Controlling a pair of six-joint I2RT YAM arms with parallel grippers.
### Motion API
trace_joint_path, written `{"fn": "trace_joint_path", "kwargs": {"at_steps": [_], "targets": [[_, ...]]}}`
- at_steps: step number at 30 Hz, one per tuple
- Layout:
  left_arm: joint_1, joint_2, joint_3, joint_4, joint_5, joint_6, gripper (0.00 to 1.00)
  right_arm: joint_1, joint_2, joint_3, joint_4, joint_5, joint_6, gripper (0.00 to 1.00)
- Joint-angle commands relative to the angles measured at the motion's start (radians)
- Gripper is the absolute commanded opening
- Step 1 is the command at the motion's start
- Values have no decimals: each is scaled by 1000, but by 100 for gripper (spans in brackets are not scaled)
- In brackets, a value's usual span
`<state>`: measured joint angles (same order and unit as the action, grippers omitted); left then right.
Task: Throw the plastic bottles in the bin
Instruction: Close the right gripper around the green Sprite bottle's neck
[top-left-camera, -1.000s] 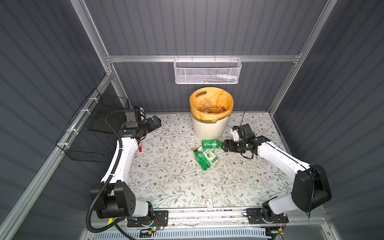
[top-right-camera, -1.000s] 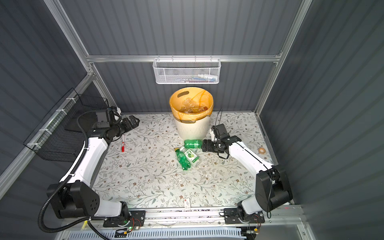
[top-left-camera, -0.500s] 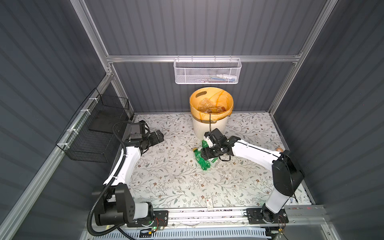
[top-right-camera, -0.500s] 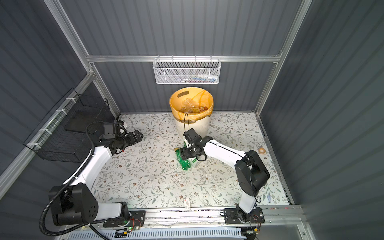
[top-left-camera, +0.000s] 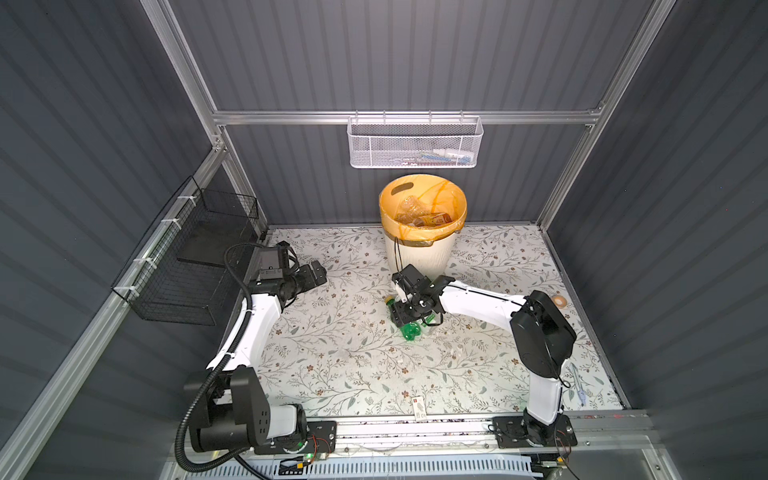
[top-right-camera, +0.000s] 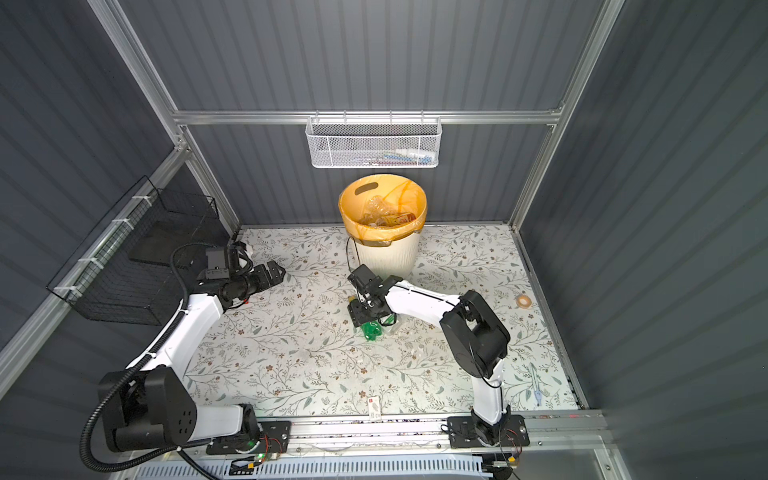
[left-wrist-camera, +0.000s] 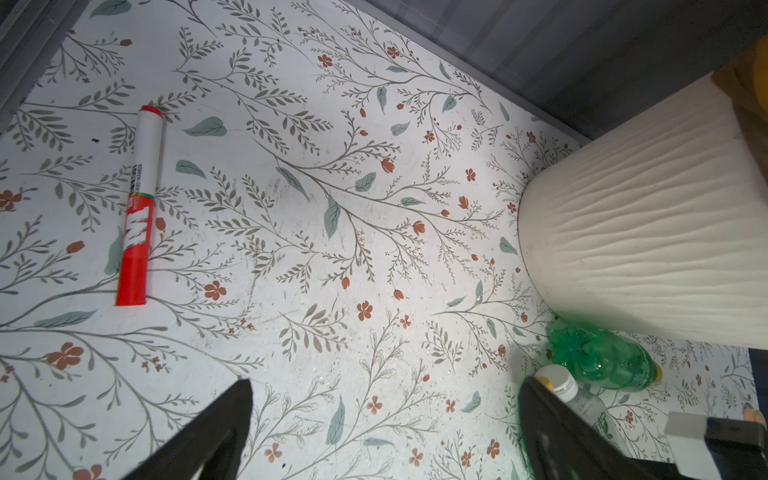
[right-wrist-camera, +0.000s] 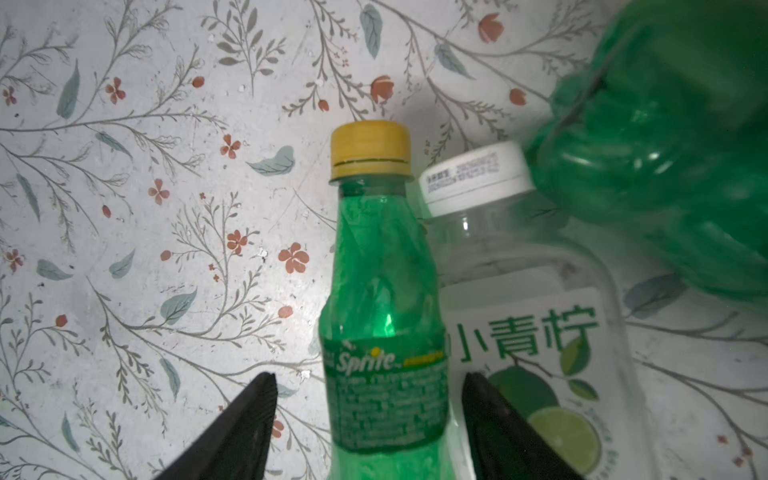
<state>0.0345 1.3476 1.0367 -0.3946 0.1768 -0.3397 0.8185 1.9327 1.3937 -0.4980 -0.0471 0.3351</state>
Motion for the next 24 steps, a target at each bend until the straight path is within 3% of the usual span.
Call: {"fn": "trace_joint_path", "kwargs": {"at_steps": [1,13,24], "targets": [[11,-20,-7,13,14,16,100,22,31,38,-12,31,-12,70],[19,-18,-10,13,8,17,100,61,77,73,-16,103,-19,53],[26,-18,-11,15,5,18,100,56,28,90,-17,110,-12,38]]}}
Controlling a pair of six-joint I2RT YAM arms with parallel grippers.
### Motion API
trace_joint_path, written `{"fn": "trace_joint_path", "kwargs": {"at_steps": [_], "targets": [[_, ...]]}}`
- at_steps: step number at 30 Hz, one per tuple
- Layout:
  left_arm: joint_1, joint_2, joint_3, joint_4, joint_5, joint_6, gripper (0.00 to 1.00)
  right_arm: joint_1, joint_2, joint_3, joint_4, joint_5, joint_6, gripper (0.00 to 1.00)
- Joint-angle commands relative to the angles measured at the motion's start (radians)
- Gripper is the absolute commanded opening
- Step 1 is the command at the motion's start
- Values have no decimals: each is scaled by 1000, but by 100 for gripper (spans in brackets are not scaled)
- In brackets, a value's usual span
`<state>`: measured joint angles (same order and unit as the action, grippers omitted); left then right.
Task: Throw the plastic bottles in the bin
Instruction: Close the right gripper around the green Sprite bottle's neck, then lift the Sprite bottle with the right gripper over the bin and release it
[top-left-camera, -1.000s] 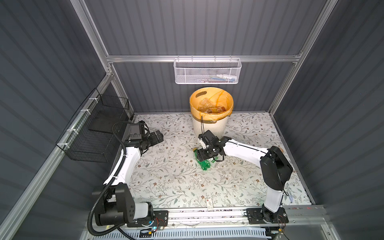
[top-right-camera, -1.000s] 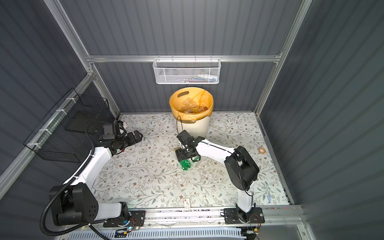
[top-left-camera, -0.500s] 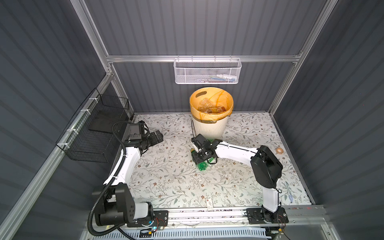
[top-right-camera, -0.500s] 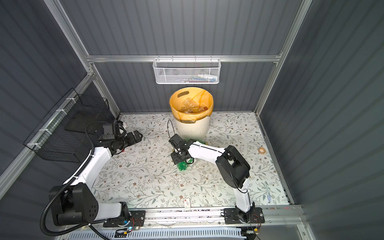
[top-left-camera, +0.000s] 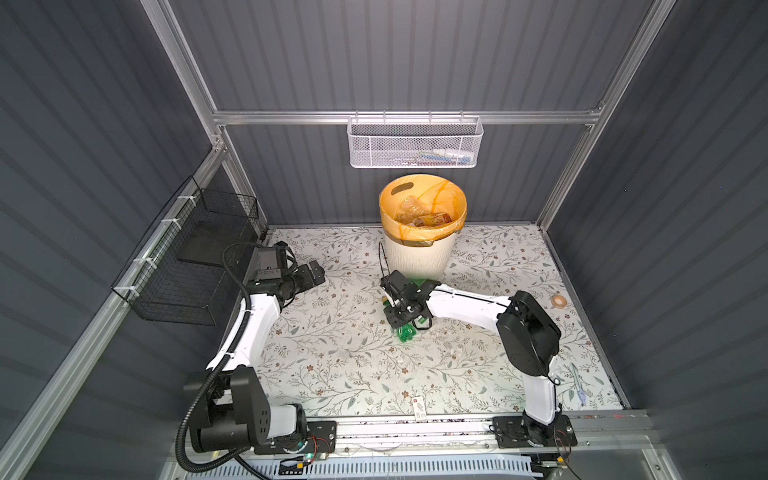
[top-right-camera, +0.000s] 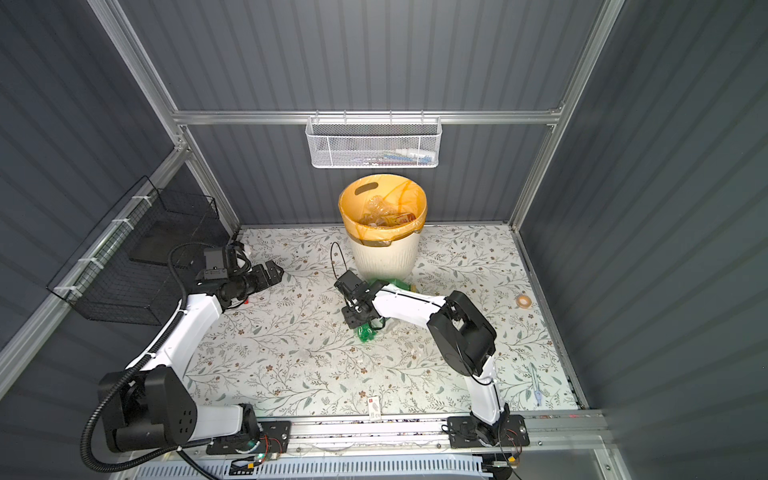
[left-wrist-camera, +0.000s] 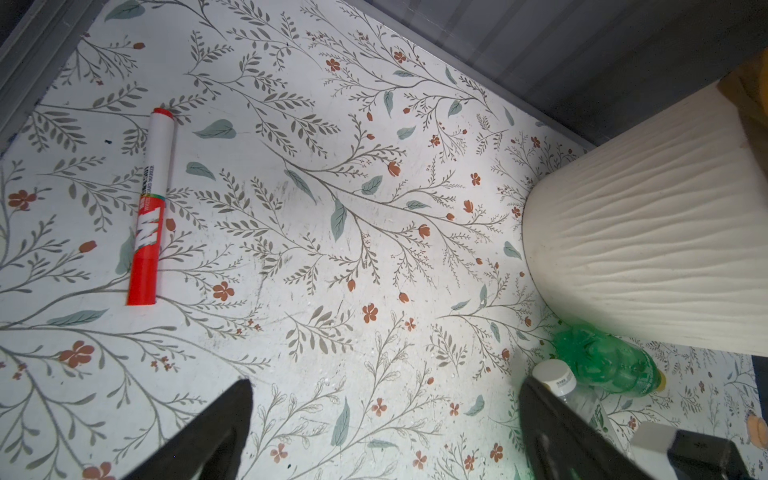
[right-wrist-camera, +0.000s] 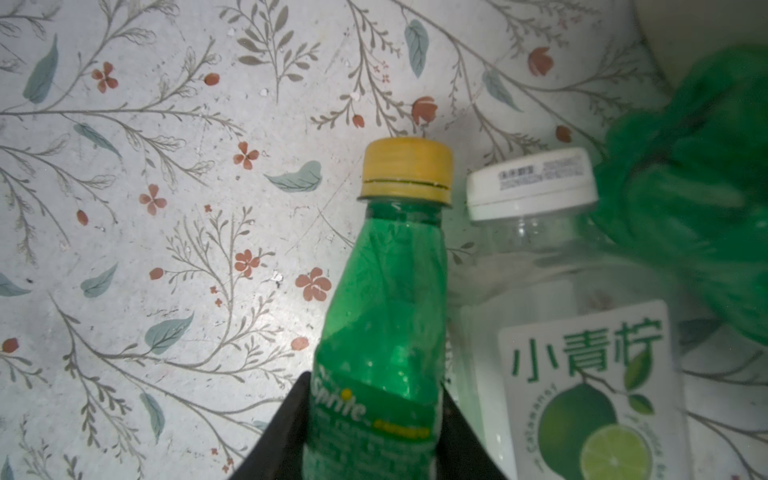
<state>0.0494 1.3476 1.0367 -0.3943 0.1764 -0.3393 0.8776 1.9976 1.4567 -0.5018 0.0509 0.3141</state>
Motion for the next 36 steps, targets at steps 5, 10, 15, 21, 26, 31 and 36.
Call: {"fn": "trace_joint_path", "kwargs": {"at_steps": [5,10,15,21,26,31,36], "targets": [[12,-21,-16,17,2,19,100,-27,-89,26,-2,-25,35,35],[13,-21,-21,23,3,18,100,-82,-185,-35,53,-89,89,34],[13,-17,-18,25,6,20,100,-139,-320,-158,108,-134,154,34],[13,-18,-19,27,7,22,100,-201,-499,-323,166,-130,218,34],[13,-18,-22,26,13,22,100,-271,-670,-498,180,-107,289,34],[13,-3,-20,34,34,16,100,-368,-867,-662,188,-106,380,36],[13,10,-21,35,46,14,100,-537,-1082,-844,188,-142,455,37]]}}
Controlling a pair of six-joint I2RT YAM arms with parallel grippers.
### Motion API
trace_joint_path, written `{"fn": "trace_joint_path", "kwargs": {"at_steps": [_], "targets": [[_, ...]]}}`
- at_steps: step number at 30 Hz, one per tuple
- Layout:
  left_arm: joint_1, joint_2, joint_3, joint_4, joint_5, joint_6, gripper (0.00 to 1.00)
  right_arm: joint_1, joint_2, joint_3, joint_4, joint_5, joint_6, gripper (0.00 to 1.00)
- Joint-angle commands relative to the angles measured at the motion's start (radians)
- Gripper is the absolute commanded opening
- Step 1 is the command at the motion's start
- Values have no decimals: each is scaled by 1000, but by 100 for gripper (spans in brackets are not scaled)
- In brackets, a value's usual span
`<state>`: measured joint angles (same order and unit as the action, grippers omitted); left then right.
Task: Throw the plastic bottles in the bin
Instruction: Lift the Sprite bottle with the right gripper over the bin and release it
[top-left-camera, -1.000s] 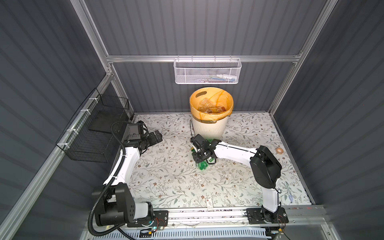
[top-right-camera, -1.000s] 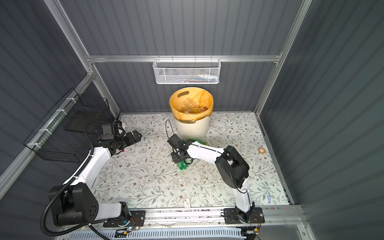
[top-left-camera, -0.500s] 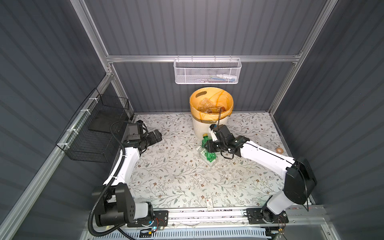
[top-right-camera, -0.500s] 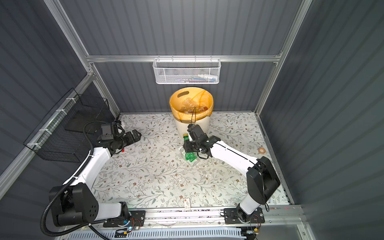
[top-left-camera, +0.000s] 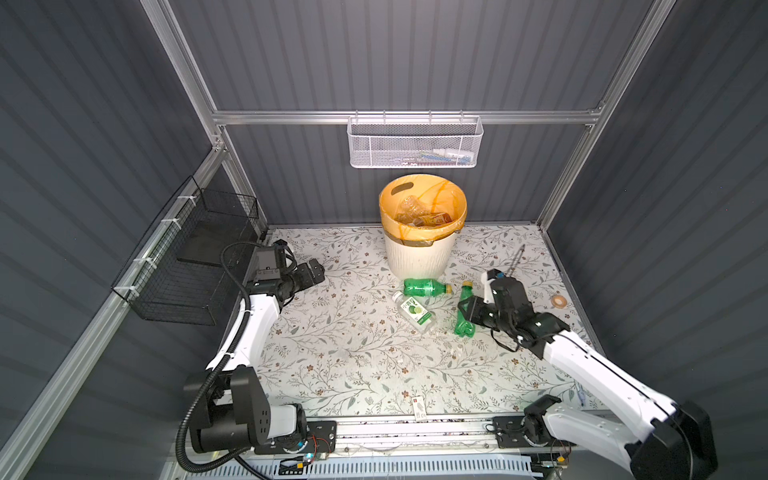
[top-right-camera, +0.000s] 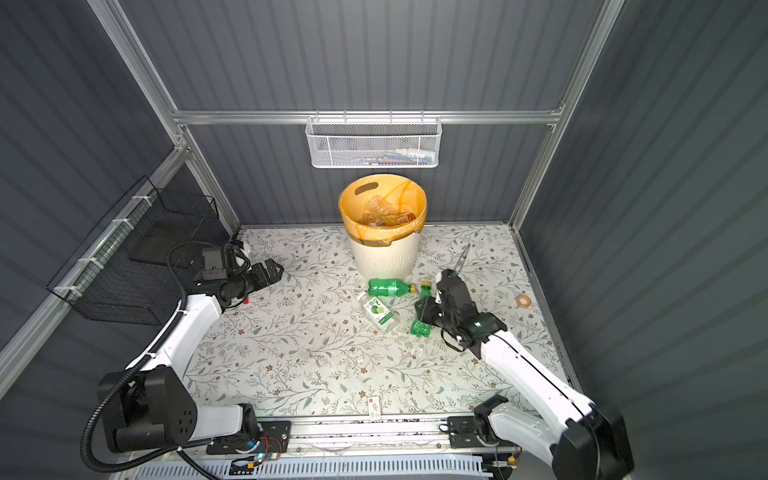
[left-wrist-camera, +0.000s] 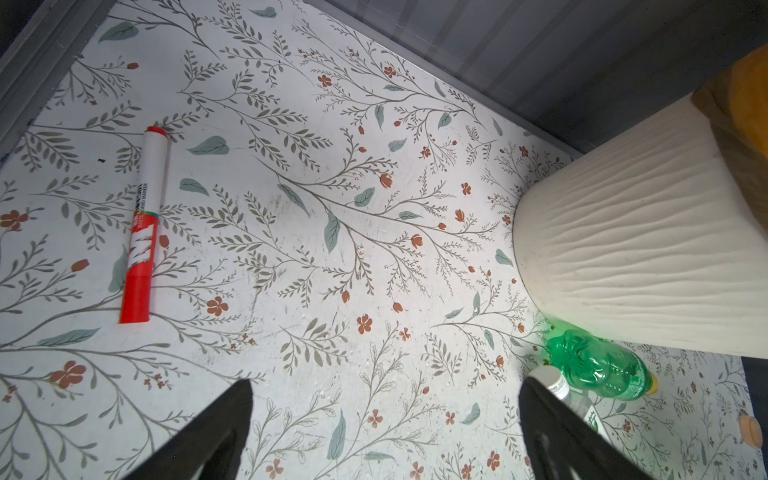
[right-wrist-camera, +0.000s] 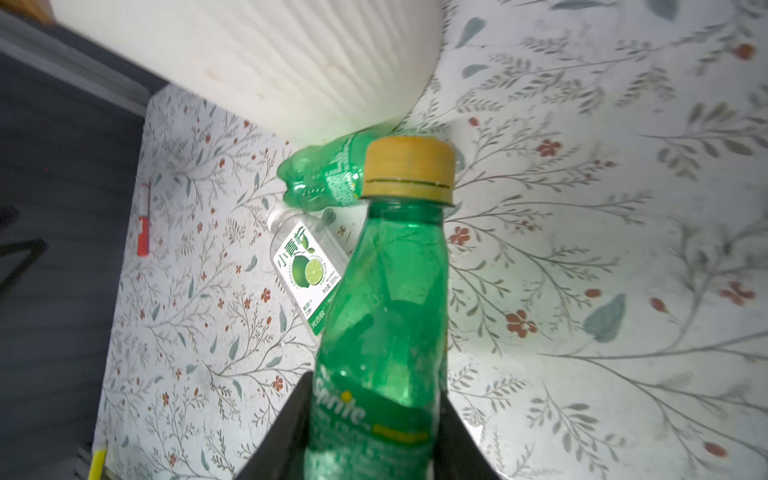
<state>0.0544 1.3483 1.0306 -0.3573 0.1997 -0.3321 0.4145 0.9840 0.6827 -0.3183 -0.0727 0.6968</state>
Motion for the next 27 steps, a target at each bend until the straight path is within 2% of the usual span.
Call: {"fn": "trace_joint_path", "kwargs": {"at_steps": [1,9,14,16,18,20,22,23,24,26,27], "targets": [[9,9,-17,-1,23,6,100,-111,-91,-98,2,-36,77,37],[9,15,-23,3,26,2,100,-451,-178,-308,9,-202,101,38],[9,18,-21,6,32,1,99,-496,-123,-226,1,-238,76,38],[9,14,-18,7,35,1,100,-495,-70,-102,-9,-298,88,38],[9,9,-19,7,34,2,100,-470,10,130,-12,-359,122,37],[9,5,-23,8,36,2,100,-400,105,428,-45,-364,122,40],[9,3,-22,8,40,1,99,-337,244,765,-65,-402,136,52],[9,3,-23,8,45,-1,100,-325,317,911,-101,-448,165,69],[9,3,-23,6,46,-3,100,-321,384,1042,-130,-483,183,96],[9,-4,-24,7,50,-7,100,-323,475,1195,-214,-482,174,99],[9,-9,-25,9,49,-7,100,-328,495,1214,-221,-478,174,99]]}}
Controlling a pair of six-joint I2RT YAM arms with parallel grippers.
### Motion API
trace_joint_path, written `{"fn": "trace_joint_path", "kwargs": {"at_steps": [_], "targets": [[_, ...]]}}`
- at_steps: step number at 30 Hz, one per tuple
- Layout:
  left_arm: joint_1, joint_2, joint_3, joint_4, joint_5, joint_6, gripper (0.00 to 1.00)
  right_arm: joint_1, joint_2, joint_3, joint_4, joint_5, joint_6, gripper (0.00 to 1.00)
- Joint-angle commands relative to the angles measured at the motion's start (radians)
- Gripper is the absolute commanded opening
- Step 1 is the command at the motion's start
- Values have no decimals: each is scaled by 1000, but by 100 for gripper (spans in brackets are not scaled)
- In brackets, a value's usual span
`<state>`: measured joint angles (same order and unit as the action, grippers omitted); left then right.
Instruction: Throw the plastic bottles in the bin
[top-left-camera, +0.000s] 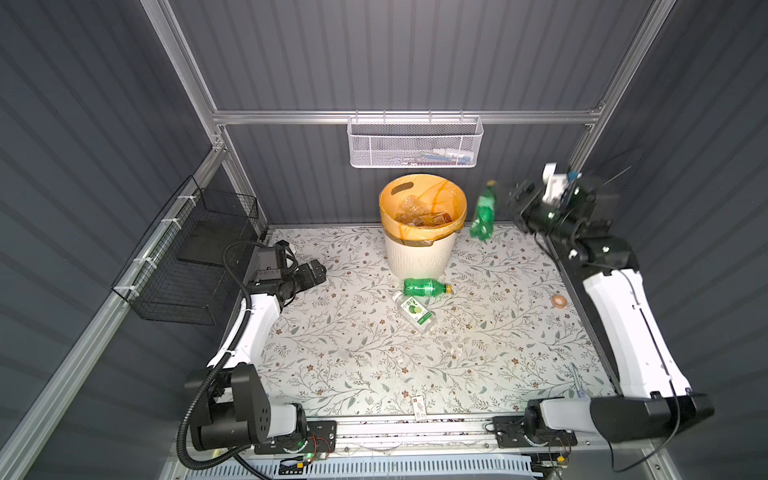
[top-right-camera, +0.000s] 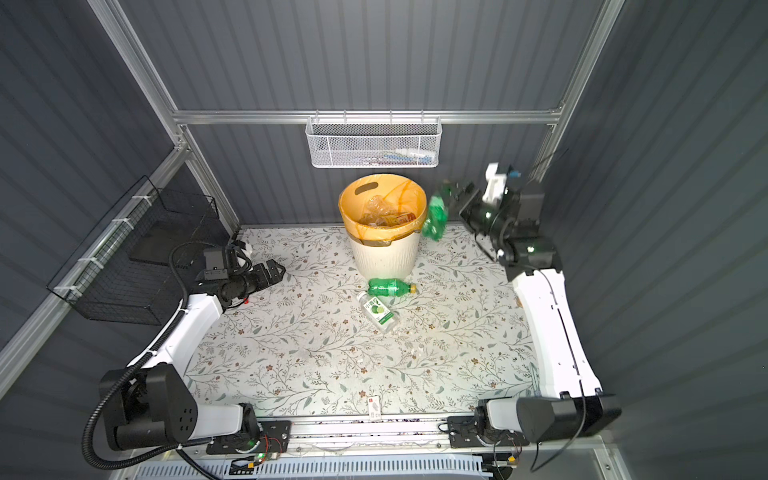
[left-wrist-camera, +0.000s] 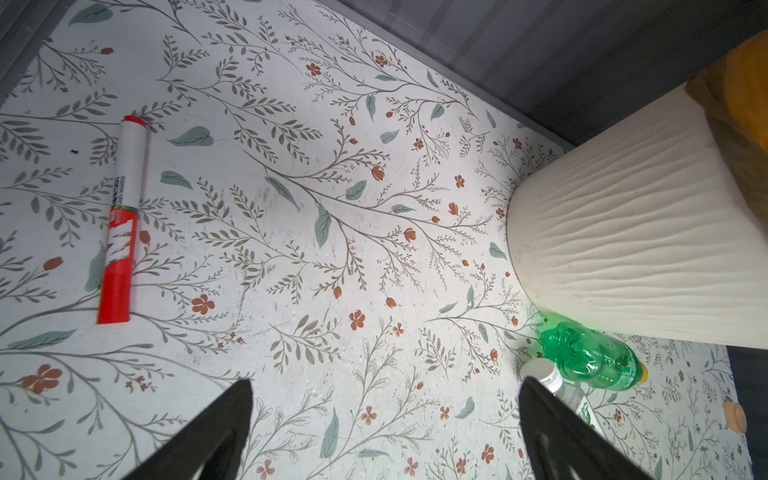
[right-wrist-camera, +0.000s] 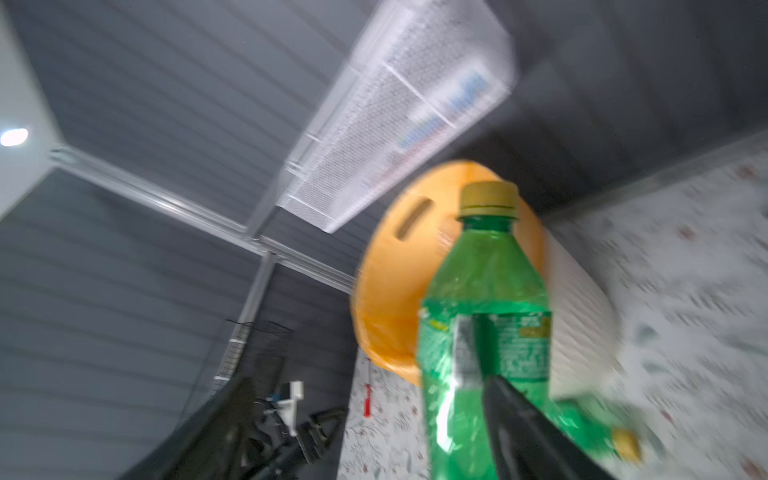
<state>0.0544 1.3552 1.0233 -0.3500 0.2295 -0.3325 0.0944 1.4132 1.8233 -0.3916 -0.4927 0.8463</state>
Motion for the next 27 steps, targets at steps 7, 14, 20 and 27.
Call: {"fn": "trace_joint_path", "kwargs": {"at_steps": [7,14,20,27], "targets": [[9,-9,-21,5,19,-5,100,-83,-23,-219,52,-88,107,99],[9,4,-29,17,64,-29,100,-104,-111,-357,-72,7,-62,99],[-51,-2,-61,30,108,-103,99,-85,-178,-614,-154,112,-263,98],[-197,31,-84,46,39,-169,99,122,-109,-839,-178,338,-365,90]]}}
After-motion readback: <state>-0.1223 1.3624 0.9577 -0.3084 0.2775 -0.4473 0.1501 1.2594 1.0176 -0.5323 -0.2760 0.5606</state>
